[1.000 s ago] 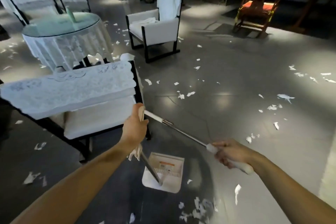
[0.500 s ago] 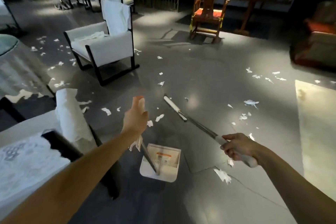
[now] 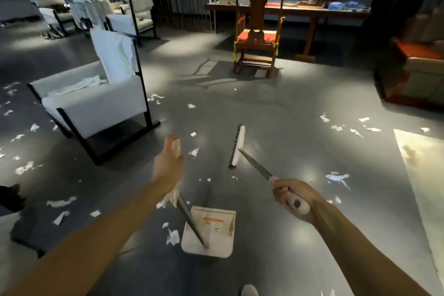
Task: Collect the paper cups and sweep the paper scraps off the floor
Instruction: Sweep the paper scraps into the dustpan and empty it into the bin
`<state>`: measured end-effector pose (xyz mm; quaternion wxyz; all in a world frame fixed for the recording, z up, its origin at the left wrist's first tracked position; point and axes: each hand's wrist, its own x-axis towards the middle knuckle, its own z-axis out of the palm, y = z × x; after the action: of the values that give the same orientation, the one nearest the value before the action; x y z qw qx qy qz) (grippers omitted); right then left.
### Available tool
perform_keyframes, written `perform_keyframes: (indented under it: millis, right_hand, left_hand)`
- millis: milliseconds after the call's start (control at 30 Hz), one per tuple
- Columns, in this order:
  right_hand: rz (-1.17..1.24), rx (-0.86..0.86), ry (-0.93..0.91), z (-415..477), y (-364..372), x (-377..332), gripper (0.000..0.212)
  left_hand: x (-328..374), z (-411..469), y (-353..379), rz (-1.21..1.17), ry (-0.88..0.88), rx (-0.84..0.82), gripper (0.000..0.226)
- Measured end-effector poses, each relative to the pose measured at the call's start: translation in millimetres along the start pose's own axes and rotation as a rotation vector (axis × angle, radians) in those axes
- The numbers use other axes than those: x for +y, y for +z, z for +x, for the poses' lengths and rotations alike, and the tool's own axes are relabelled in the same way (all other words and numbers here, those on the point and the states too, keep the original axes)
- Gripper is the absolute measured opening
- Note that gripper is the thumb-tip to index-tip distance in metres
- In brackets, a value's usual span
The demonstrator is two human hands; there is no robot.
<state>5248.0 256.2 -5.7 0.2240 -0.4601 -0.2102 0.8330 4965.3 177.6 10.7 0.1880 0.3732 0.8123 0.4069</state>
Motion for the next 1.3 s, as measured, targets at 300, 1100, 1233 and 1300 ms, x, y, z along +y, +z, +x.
perform_keyframes:
  millis: [300, 1100, 1233, 1300]
  right_hand:
    - [-0.021, -0.05, 0.226, 213, 99, -198, 0.029]
    - [-1.346, -0.092, -0.019, 855, 306, -610, 0.036]
    - [-1.484, -0.067, -0.101, 953, 336, -700, 0.052]
    - [-1.379, -0.057, -0.045, 993, 349, -738, 0.081]
  left_hand:
    - [61, 269, 49, 0.014, -0.027, 0.122, 0.043]
    - [101, 1025, 149, 0.186, -0.025, 0.155, 0.051]
    - [118, 1137, 156, 0.214, -0.039, 0.206, 0.048]
    - [120, 1184, 156, 0.216, -0.067, 0.237, 0.047]
